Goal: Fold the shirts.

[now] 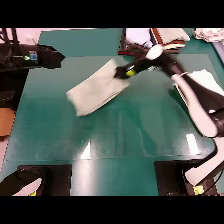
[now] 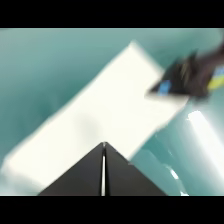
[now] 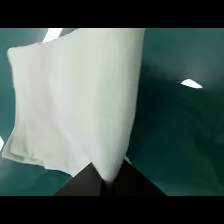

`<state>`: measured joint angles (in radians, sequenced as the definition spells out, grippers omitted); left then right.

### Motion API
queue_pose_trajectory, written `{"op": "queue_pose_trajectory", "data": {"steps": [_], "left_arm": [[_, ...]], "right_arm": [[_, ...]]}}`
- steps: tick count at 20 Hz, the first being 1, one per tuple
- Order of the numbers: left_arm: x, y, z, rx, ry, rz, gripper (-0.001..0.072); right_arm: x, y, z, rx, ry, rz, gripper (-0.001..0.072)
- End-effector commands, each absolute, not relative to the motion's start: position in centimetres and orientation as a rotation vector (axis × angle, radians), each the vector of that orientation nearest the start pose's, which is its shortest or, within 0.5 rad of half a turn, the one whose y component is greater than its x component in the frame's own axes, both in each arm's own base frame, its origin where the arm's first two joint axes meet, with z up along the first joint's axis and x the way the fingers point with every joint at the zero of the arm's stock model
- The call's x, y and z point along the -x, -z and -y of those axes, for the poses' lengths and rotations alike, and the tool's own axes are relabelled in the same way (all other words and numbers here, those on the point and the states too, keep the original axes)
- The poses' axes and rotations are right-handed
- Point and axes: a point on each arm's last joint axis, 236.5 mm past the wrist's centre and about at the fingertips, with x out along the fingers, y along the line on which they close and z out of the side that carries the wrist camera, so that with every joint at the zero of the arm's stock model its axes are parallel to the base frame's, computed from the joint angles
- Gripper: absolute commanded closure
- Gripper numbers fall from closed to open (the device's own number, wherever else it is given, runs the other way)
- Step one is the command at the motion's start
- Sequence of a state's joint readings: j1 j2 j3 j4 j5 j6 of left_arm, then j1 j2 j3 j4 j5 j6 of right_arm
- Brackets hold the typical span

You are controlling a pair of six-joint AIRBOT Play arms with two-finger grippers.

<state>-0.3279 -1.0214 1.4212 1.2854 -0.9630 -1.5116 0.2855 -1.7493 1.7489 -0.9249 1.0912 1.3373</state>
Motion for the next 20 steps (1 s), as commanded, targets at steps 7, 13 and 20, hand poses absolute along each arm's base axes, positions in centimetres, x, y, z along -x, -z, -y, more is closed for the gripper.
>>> {"op": "queue_pose_trajectory", "data": {"steps": [7, 13, 20], "left_arm": [[-37.3, -28.1, 22.3, 0.106, 0.596, -0.499, 0.0683], [-37.4, -28.4, 22.3, 0.151, 0.585, -0.497, 0.0683], [-37.4, -28.3, 22.3, 0.150, 0.585, -0.502, 0.0683]], "right_arm": [[-50.0, -13.8, 8.2, -0.342, -0.055, -0.913, 0.0696], [-47.8, -14.1, 17.1, -0.431, 0.110, -0.866, 0.0696], [-50.3, -25.7, 15.4, -0.350, 0.043, -0.595, 0.0696]]}}
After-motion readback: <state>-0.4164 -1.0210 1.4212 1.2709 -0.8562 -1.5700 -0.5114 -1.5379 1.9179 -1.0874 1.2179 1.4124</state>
